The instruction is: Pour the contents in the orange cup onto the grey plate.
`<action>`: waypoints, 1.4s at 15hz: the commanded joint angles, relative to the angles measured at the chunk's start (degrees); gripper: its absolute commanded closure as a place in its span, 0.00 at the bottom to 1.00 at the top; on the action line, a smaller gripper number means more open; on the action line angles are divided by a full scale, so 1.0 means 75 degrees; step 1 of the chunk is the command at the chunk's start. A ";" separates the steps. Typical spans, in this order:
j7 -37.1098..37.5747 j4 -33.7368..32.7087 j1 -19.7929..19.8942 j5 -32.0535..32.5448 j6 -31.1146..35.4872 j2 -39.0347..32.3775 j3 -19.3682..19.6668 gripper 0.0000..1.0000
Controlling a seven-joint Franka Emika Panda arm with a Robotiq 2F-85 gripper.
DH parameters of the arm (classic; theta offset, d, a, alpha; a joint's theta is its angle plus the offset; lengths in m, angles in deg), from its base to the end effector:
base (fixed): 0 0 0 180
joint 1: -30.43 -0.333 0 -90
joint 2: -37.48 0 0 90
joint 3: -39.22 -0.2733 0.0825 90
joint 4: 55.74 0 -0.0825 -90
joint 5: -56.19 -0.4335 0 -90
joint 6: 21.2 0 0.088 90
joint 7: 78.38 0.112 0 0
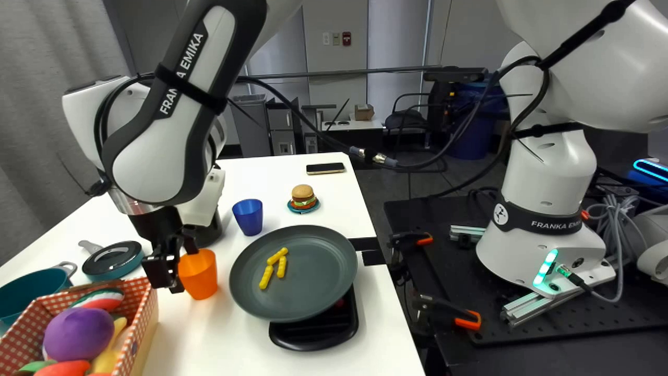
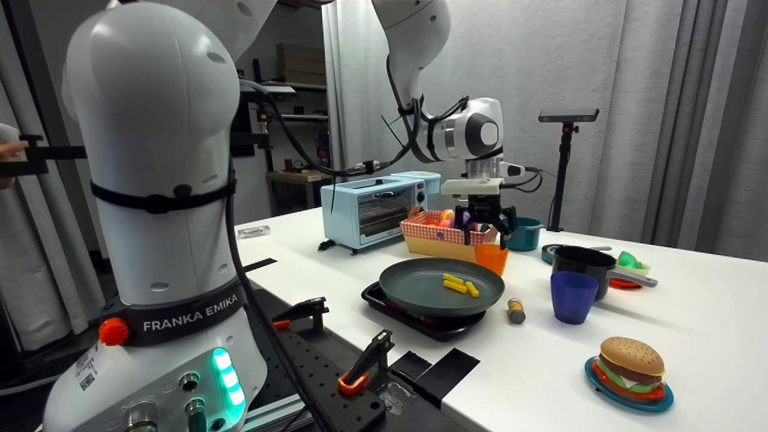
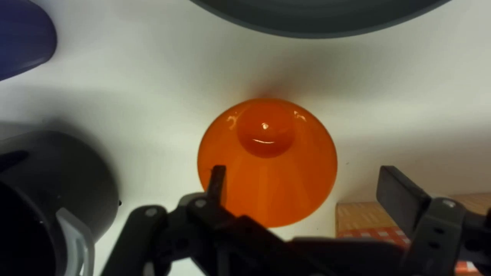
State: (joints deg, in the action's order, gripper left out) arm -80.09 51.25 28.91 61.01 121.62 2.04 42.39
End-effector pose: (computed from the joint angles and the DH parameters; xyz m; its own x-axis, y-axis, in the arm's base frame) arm 0.6441 -0.0191 0.1037 0.9969 0.0782 0.0012 0.0779 -0.9935 0.0833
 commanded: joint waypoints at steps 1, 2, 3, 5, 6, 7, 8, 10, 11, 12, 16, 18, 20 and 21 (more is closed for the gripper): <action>0.0412 0.0566 -0.0199 0.0318 0.0149 0.0608 0.0183 0.00; 0.0439 0.0682 -0.0223 0.0345 0.0169 0.0737 0.0204 0.00; 0.0490 0.0834 -0.0258 0.0390 0.0198 0.0892 0.0238 0.00; 0.0597 0.1204 -0.0297 0.0490 0.0290 0.1248 0.0285 0.00; 0.0665 0.1372 -0.0311 0.0562 0.0314 0.1410 0.0307 0.00; 0.0770 0.1575 -0.0332 0.0664 0.0351 0.1591 0.0341 0.00; 0.0858 0.1778 -0.0335 0.0741 0.0380 0.1766 0.0358 0.00; 0.1027 0.2143 -0.0325 0.0883 0.0412 0.2082 0.0378 0.00; 0.1118 0.2355 -0.0318 0.0957 0.0451 0.2255 0.0388 0.00; 0.1191 0.2556 -0.0303 0.1013 0.0493 0.2423 0.0388 0.00; 0.1434 0.3402 -0.0244 0.1108 0.0896 0.3031 0.0395 0.00; 0.1519 0.3828 -0.0210 0.1095 0.1112 0.3310 0.0396 0.00; 0.1621 0.4146 -0.0183 0.1106 0.1244 0.3515 0.0412 0.00; 0.1666 0.4283 -0.0170 0.1124 0.1303 0.3611 0.0422 0.00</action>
State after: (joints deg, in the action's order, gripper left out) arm -70.86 78.01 27.52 67.06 128.63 24.69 44.95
